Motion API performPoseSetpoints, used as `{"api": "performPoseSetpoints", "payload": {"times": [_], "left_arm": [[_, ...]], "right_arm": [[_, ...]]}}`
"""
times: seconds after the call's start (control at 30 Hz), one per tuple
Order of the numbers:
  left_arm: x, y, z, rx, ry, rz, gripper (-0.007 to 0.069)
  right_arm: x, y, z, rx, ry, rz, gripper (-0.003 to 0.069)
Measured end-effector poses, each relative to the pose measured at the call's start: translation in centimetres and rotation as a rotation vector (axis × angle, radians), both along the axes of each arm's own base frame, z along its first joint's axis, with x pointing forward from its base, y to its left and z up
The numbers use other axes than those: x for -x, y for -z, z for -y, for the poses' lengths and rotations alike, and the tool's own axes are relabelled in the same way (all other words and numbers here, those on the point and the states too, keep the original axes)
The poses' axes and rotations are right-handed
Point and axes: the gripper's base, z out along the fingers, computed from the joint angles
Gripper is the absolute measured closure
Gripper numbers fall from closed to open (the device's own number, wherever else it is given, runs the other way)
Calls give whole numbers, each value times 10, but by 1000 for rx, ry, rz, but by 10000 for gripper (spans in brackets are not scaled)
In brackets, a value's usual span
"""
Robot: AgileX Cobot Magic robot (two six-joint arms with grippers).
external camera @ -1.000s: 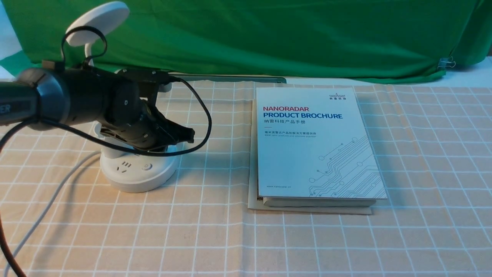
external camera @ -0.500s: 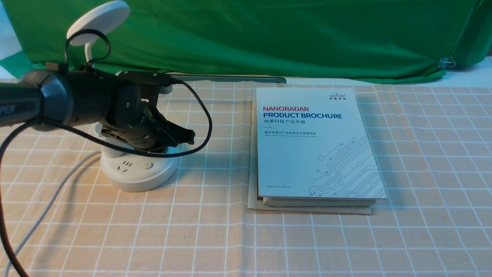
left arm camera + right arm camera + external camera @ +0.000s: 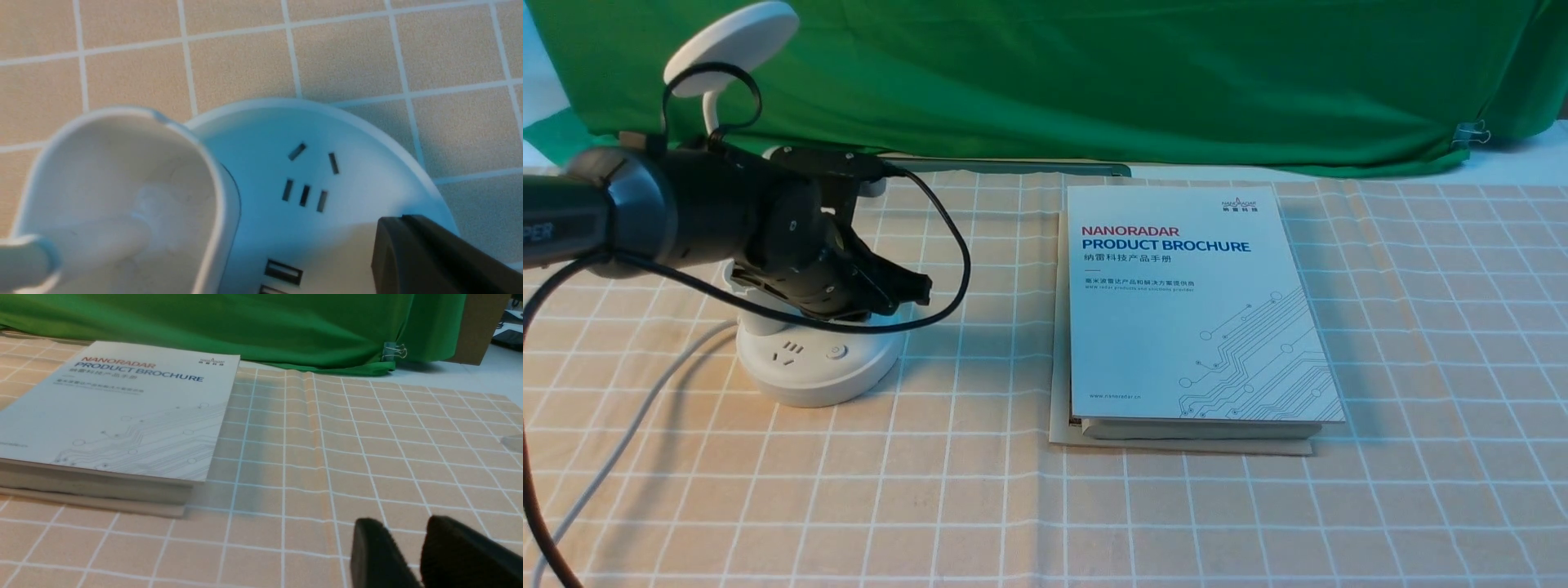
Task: Turn on the table lamp on the light coffee tablecloth with your hand.
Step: 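Press the power button on the lamp base to turn the lamp on with the left gripper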
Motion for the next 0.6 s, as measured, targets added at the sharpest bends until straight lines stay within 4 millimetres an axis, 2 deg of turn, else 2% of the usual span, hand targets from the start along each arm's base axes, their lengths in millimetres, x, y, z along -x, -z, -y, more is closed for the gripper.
{"api": "performPoseSetpoints", "payload": {"times": [0.6], "left_arm": [[-5,10,3,16,-5,0,624]], "right_arm": [[0,0,0,0,0,1,419]]}}
